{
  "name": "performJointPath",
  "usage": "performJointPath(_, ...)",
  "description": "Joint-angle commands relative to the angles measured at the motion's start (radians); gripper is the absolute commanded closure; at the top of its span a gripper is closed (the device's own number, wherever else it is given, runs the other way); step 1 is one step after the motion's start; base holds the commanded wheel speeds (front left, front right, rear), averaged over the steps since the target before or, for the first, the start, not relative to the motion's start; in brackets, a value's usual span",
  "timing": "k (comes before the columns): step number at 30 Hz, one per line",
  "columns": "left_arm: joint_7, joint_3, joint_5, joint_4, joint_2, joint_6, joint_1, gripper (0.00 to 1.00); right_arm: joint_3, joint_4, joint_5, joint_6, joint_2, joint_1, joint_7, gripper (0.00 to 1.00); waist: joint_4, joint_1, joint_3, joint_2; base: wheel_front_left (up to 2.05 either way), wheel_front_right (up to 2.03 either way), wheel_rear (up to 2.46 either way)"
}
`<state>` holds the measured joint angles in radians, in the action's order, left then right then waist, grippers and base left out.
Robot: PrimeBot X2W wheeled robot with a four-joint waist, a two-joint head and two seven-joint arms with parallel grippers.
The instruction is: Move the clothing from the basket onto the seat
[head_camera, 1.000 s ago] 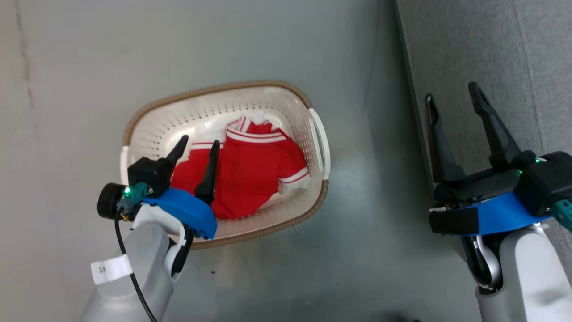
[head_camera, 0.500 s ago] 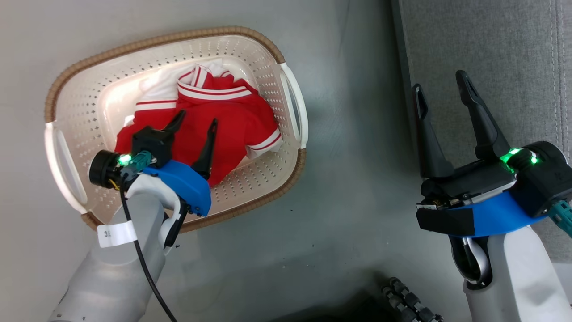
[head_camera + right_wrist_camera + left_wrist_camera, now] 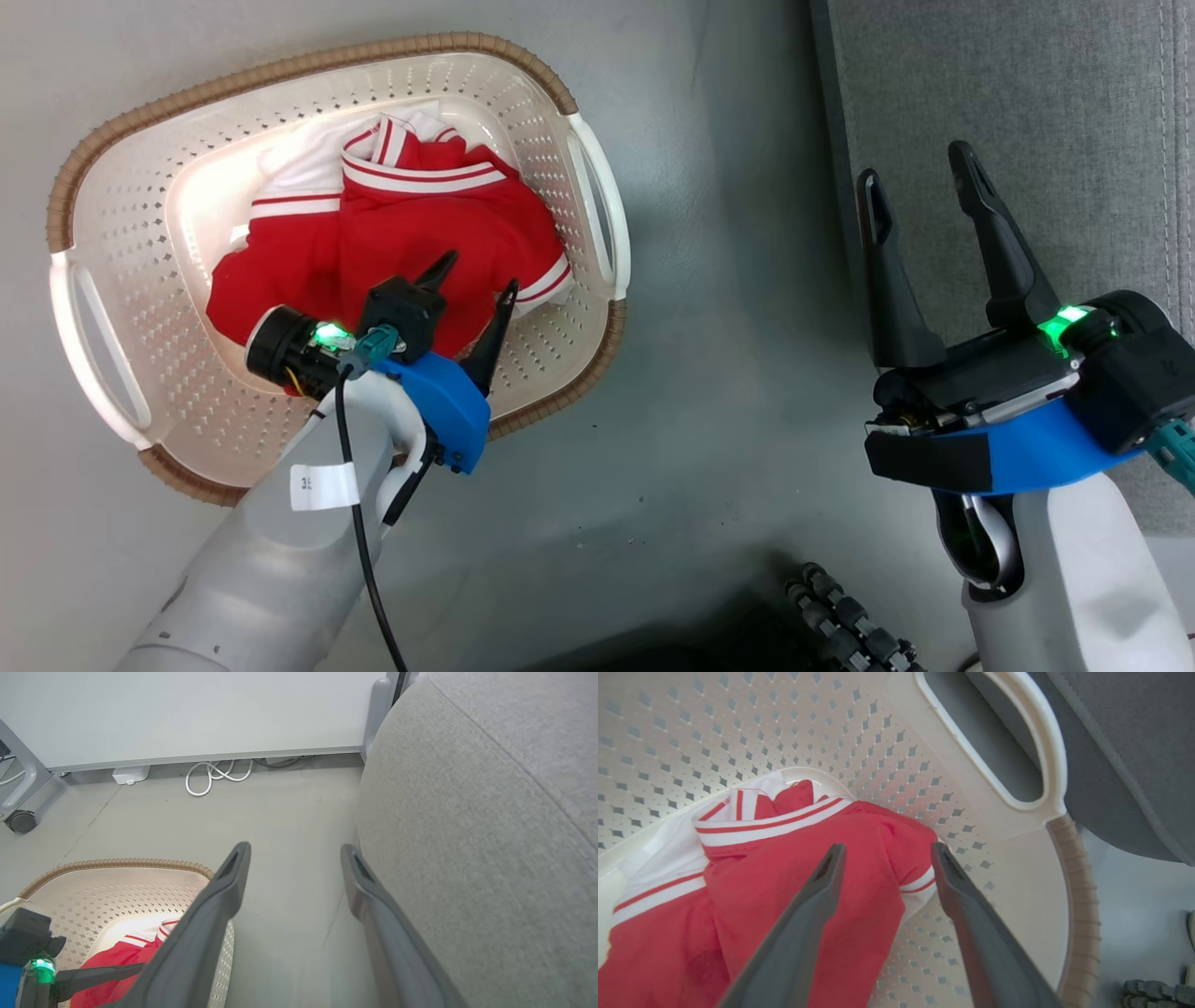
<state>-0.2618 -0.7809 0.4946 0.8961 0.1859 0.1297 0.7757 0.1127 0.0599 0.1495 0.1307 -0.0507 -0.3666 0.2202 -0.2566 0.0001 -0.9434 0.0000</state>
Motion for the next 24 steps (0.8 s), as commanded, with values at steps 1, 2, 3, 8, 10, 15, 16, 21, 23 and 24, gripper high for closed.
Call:
performJointPath(1, -0.005, -0.014, 0.003, 0.014, 0.002, 0.001, 0.030, 0.00, 0.003, 0.006, 0.006, 0.000, 0.001, -0.012, 0.007, 0.00, -0.003, -0.0001, -0.005, 0.0000, 0.00, 0.00, 0.00)
performJointPath(2, -0.005, -0.024, 0.002, 0.025, -0.001, 0.001, 0.037, 0.00, 0.004, 0.008, 0.010, 0.000, 0.001, -0.010, 0.009, 0.00, -0.005, -0.0001, -0.008, 0.0000, 0.00, 0.00, 0.00)
performJointPath(3, -0.005, -0.030, -0.002, 0.037, -0.003, 0.001, 0.044, 0.00, 0.005, 0.010, 0.013, 0.000, 0.001, -0.008, 0.010, 0.00, -0.006, -0.0001, -0.011, 0.0000, 0.00, 0.00, 0.00)
performJointPath(8, -0.005, -0.058, -0.023, 0.114, -0.023, 0.001, 0.085, 0.00, 0.008, 0.015, 0.024, 0.000, 0.001, 0.008, 0.014, 0.00, -0.015, -0.0001, -0.026, 0.0000, 0.00, 0.00, 0.00)
performJointPath(10, -0.005, -0.073, -0.041, 0.153, -0.030, -0.003, 0.101, 0.00, 0.009, 0.017, 0.028, 0.000, 0.001, 0.012, 0.017, 0.00, -0.019, -0.0001, -0.031, 0.0000, 0.00, 0.00, 0.00)
performJointPath(15, 0.002, -0.114, -0.085, 0.251, -0.040, -0.032, 0.143, 0.00, 0.017, 0.021, 0.044, 0.000, 0.001, 0.022, 0.019, 0.00, -0.030, -0.0001, -0.040, 0.0000, 0.00, 0.00, 0.00)
performJointPath(16, 0.004, -0.119, -0.091, 0.268, -0.041, -0.039, 0.150, 0.00, 0.018, 0.022, 0.046, 0.000, 0.001, 0.023, 0.021, 0.00, -0.032, -0.0001, -0.042, 0.0000, 0.00, 0.00, 0.00)
performJointPath(21, 0.009, -0.146, -0.119, 0.327, -0.051, -0.080, 0.181, 0.00, 0.019, 0.021, 0.052, 0.000, 0.001, 0.032, 0.027, 0.00, -0.033, -0.0001, -0.044, 0.0000, 0.00, 0.00, 0.00)
performJointPath(23, 0.018, -0.156, -0.128, 0.343, -0.054, -0.094, 0.187, 0.00, 0.018, 0.022, 0.054, 0.000, 0.001, 0.036, 0.029, 0.00, -0.033, -0.0001, -0.044, 0.0000, 0.00, 0.00, 0.00)
performJointPath(24, 0.024, -0.160, -0.130, 0.349, -0.056, -0.098, 0.191, 0.00, 0.018, 0.021, 0.054, 0.000, 0.001, 0.036, 0.029, 0.00, -0.033, -0.0001, -0.044, 0.0000, 0.00, 0.00, 0.00)
